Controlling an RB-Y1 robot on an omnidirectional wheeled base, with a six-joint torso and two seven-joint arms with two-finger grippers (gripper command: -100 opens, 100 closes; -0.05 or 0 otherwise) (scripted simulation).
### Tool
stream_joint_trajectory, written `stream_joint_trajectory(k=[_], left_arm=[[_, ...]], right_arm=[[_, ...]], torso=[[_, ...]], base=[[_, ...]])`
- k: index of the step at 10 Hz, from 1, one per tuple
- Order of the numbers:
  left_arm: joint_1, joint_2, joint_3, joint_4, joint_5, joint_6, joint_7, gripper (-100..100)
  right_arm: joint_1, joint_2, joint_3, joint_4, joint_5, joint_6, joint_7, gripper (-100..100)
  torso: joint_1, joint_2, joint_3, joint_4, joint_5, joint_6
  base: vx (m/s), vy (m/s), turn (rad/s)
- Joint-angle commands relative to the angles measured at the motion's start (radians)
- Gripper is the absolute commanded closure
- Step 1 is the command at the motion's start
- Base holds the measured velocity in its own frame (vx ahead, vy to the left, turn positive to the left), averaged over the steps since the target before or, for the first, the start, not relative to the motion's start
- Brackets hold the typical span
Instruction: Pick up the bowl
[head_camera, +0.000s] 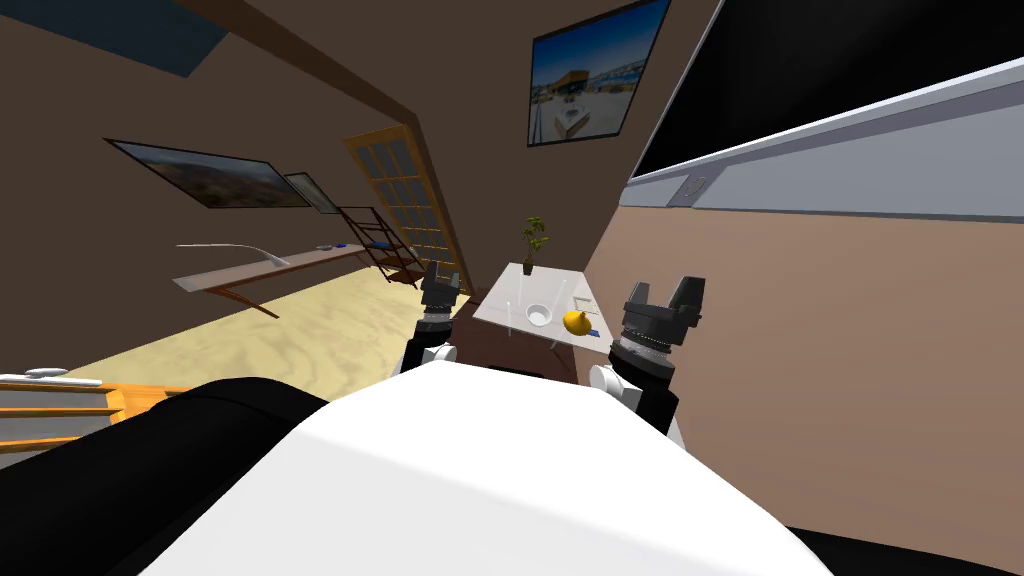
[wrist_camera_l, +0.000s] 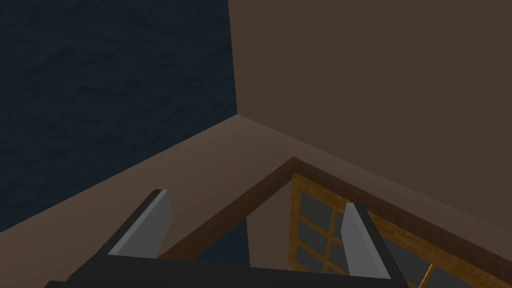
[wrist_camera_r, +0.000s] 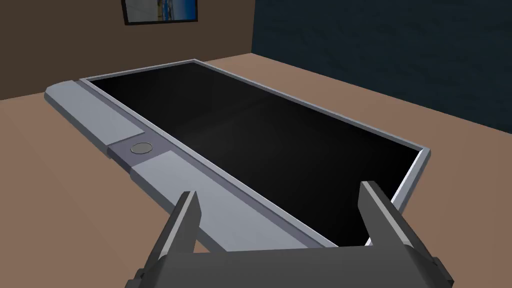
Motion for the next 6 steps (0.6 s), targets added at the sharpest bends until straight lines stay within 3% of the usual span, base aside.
stream_joint_trajectory(k=[1, 6], left_arm=[[0.000, 0.000, 0.000, 0.000, 0.000, 0.000, 0.000, 0], [0.000, 0.000, 0.000, 0.000, 0.000, 0.000, 0.000, 0]], right_arm=[[0.004, -0.041, 0.005, 0.025, 0.018, 0.000, 0.012, -100], [0.018, -0.177, 0.026, 0.142, 0.102, 0.003, 0.066, -100]], torso=[[0.000, 0.000, 0.000, 0.000, 0.000, 0.000], [0.007, 0.005, 0.003, 0.001, 0.001, 0.000]], base=[[-0.030, 0.038, 0.052], [-0.073, 0.090, 0.063]])
